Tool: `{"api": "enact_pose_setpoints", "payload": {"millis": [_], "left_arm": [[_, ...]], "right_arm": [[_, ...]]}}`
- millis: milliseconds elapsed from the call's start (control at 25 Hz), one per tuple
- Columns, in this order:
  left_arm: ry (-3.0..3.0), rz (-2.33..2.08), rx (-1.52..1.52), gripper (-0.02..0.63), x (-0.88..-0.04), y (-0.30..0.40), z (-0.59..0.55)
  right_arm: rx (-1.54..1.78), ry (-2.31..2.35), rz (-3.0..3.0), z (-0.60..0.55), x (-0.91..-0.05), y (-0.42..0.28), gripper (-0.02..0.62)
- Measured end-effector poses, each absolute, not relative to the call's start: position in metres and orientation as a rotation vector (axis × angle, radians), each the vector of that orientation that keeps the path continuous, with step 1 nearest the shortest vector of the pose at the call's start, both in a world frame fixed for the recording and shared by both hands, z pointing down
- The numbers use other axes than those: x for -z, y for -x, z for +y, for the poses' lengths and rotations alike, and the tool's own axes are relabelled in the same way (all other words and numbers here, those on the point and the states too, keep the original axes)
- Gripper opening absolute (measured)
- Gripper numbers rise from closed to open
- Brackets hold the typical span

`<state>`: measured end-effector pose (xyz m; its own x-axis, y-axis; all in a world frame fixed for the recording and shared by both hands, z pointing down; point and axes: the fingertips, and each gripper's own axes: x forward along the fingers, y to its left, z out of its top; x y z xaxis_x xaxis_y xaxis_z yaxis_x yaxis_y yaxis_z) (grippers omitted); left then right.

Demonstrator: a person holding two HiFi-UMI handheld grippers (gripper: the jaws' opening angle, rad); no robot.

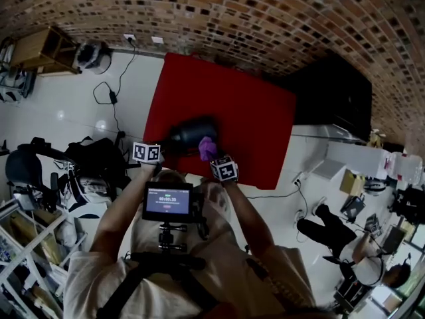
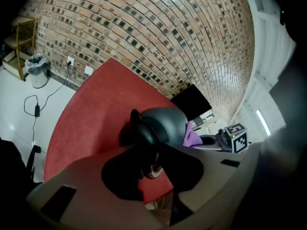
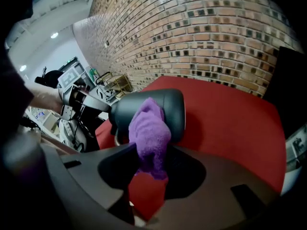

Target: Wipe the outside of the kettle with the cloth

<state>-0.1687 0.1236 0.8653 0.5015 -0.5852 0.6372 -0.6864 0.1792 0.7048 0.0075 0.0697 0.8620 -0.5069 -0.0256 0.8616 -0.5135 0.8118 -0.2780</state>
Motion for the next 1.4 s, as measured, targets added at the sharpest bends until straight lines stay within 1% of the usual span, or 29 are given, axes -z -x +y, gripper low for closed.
{"api": "enact_pose_setpoints", "payload": {"millis": [120,280,400,520,640,840,920,960,1040,1120,1200,1280,1400], "left_arm": [[-1.476,-1.124,-0.106,0.091,-0.868,0.166,0.133],[-1.471,-1.064,-0.154,0.091,-0.869,0.159,0.137],[-1.461,-1.056,-0.154,0.091,-0.871,0.157,0.139],[-1.434,-1.047,-0.122,0.091,-0.873,0.158,0.141],[-1.456,-1.040,-0.135,0.091,-0.873,0.158,0.136],[-1.486,-1.027,-0.130,0.092,-0.871,0.158,0.131],[-1.493,-1.021,-0.135,0.095,-0.871,0.157,0.131],[-1.497,-1.019,-0.142,0.095,-0.872,0.155,0.132],[-1.505,-1.019,-0.153,0.095,-0.872,0.153,0.133],[-1.505,-1.024,-0.147,0.095,-0.872,0.152,0.134],[-1.500,-1.032,-0.133,0.097,-0.872,0.153,0.133],[-1.494,-1.049,-0.129,0.095,-0.872,0.155,0.132],[-1.486,-1.080,-0.117,0.087,-0.872,0.162,0.129]], "right_arm": [[-0.764,-0.345,-1.989,0.116,-0.875,-0.009,0.166],[-0.945,-0.246,-1.947,0.159,-0.890,0.027,0.166],[-1.102,-0.220,-1.894,0.167,-0.914,0.052,0.166],[-1.254,-0.243,-1.877,0.157,-0.926,0.050,0.164],[-1.339,-0.378,-1.895,0.121,-0.924,0.013,0.163],[-1.548,-0.919,-1.915,-0.005,-0.915,-0.089,0.163],[-1.473,-1.015,-2.001,-0.039,-0.888,-0.103,0.163],[-1.382,-0.969,-2.099,-0.043,-0.866,-0.093,0.163],[-1.186,-0.699,-2.357,-0.022,-0.815,-0.045,0.166],[-1.029,-0.342,-2.522,0.027,-0.778,0.014,0.167],[-0.842,-0.123,-2.494,0.075,-0.783,0.059,0.167],[-0.705,-0.072,-2.423,0.100,-0.809,0.082,0.167],[-0.815,-0.172,-2.426,0.093,-0.819,0.079,0.166]]}}
